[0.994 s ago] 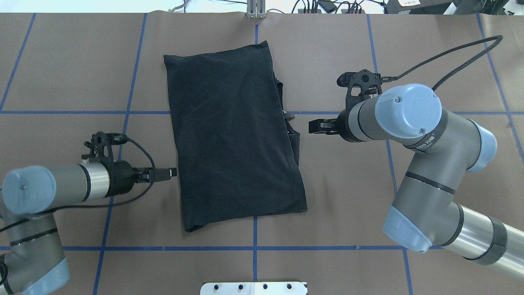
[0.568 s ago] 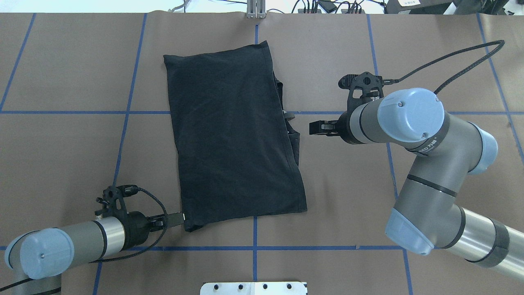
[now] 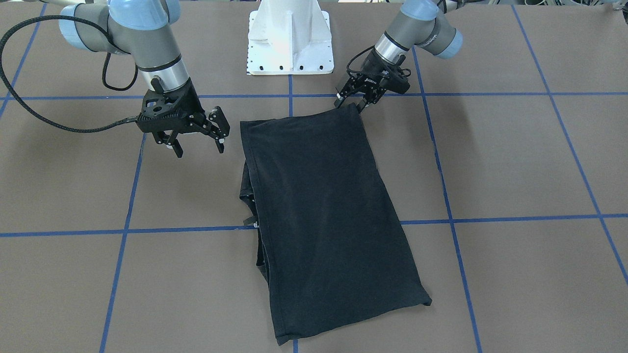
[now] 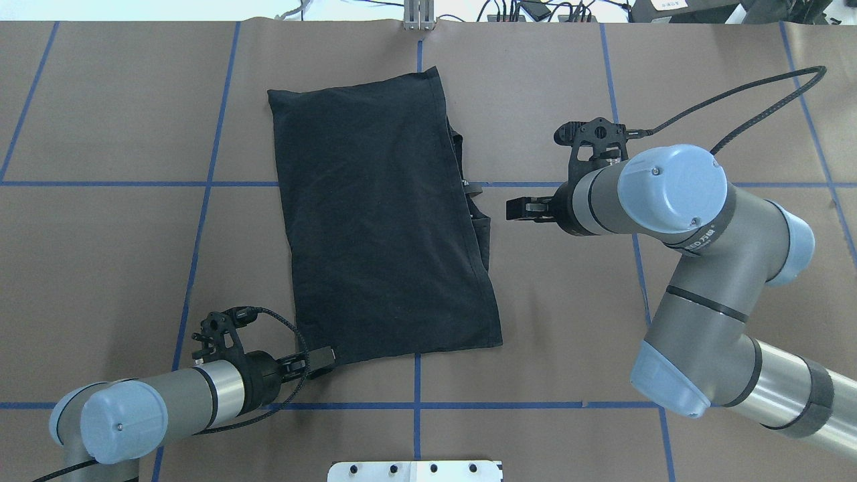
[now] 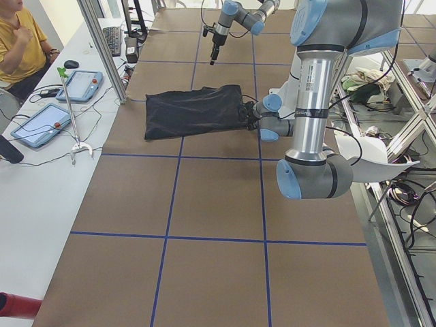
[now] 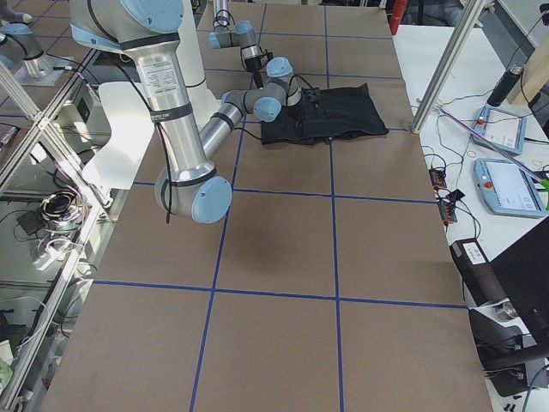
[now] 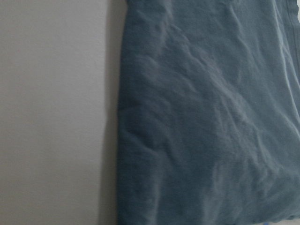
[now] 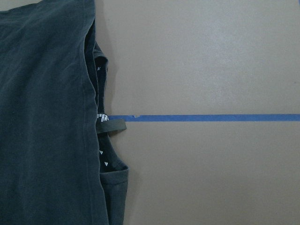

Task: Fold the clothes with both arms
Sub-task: 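Move the left gripper to the shirt corner nearest the robot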

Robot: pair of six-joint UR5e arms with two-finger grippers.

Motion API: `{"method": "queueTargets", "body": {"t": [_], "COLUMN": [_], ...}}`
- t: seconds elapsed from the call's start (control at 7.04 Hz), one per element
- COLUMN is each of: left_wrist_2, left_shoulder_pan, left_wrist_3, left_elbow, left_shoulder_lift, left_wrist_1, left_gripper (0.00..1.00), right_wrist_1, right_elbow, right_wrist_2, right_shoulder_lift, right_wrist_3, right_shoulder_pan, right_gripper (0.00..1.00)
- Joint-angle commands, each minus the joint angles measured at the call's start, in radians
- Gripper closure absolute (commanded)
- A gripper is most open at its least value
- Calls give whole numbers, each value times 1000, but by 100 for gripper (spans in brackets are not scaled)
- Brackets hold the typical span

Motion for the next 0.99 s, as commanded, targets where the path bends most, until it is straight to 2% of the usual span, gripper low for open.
{"method": "queueTargets", "body": {"t": [0.0,0.14,0.28,0.43,0.57,0.85], "left_wrist_2": [0,0,0,0,0,0], "left_shoulder_pan": [0,0,0,-1,-3,-4], "left_wrist_3": [-5,-5,-5,-5,-5,-2], "left_elbow": [2,2,1,-4,-6,-7], "left_shoulder_lift": [3,6,4,6,6,10], "left_wrist_1": [8,10,10,10,10,10], "left_gripper": [17,17,30,74,100,100], "right_wrist_1": [0,0,0,0,0,0], "right_elbow": [0,0,0,0,0,-2], "right_wrist_2": [0,0,-2,-2,-2,-2], "right_shoulder_lift": [1,1,1,1,1,1], "right_wrist_3": [1,0,0,0,1,1], "right_shoulder_pan": [0,0,0,0,0,-8], "right_gripper": [0,0,0,0,0,0]}}
